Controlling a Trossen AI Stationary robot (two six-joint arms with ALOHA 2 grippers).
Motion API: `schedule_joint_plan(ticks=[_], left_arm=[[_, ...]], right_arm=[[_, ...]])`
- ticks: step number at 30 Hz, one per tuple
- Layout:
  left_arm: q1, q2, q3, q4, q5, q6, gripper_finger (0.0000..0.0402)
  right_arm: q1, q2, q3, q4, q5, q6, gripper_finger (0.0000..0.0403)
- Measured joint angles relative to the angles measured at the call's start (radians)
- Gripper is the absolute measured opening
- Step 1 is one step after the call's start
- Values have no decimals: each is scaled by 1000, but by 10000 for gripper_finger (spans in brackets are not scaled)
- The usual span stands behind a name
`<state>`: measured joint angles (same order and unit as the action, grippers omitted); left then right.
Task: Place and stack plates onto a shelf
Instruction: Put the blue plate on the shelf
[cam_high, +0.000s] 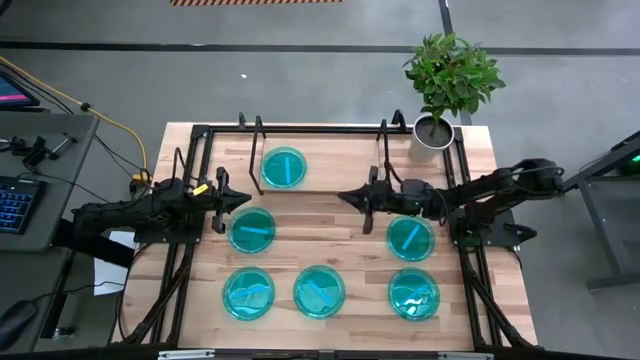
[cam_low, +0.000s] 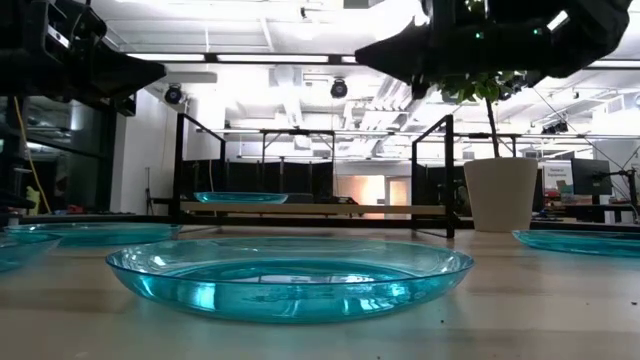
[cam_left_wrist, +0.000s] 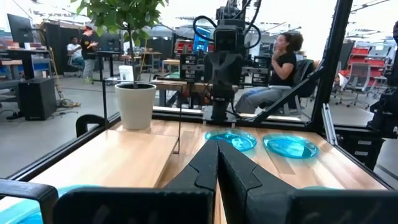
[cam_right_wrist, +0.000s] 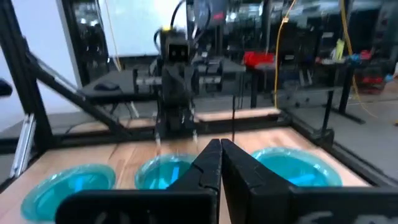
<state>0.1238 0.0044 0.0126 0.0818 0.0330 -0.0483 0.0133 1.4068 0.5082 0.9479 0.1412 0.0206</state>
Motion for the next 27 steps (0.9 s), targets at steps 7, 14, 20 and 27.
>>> schedule_joint_plan(ticks=[7,14,20,27], left_arm=[[0,0,0,-6,0,-3,0],[-4,5,0,0,-17,-142,8],[-61,105,0,87,-18,-175,53],[-157,343,28,211,-91,-92,106]], right_arm=[[0,-1,9,-29,3,-2,0],[0,-1,9,-46,3,-2,0],[0,-1,9,-47,3,-3,0],[0,0,9,-47,2,-3,0]])
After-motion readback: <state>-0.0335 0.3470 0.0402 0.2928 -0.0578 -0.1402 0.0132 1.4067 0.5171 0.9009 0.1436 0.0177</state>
